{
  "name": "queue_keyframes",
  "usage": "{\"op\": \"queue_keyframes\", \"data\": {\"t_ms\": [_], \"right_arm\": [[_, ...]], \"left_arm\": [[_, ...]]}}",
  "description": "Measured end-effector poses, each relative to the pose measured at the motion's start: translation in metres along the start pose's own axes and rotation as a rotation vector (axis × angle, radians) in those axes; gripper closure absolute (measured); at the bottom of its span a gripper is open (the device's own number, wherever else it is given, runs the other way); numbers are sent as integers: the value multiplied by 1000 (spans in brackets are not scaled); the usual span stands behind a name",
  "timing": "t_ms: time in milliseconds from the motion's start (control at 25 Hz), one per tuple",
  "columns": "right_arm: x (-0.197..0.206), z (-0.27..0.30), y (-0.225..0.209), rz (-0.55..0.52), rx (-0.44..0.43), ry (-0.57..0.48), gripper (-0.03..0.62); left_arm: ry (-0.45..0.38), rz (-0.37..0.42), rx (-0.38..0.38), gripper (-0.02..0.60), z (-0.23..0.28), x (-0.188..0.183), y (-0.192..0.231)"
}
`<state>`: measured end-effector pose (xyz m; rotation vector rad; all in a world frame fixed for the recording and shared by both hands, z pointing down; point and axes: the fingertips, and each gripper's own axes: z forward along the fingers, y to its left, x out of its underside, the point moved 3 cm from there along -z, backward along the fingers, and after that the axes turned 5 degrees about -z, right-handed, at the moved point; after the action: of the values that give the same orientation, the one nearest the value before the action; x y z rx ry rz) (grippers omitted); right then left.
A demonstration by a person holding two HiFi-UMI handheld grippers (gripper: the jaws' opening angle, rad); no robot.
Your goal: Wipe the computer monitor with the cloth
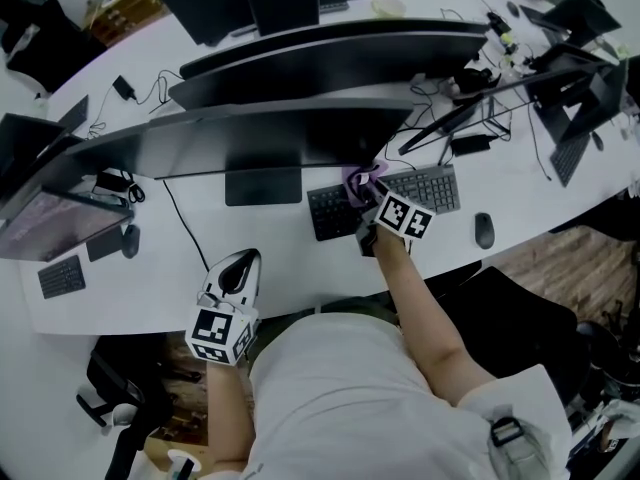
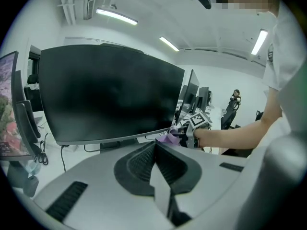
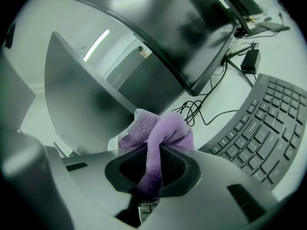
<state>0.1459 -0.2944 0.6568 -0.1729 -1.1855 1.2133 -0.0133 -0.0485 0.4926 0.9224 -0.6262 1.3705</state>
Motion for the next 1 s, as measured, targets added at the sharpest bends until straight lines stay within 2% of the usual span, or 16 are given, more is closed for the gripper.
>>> {"op": "queue_keyframes", "data": {"t_ms": [400, 680, 1000], "right_arm": [[10, 12, 14, 149, -55, -28, 534], [21, 26, 34, 157, -85, -7, 534], [31, 38, 51, 158, -72, -15, 534]], "left_arm": [[9, -7, 1, 584, -12, 2, 16], [3, -14, 1, 584, -21, 3, 31], [-1, -19, 13, 584, -33, 5, 54]]}}
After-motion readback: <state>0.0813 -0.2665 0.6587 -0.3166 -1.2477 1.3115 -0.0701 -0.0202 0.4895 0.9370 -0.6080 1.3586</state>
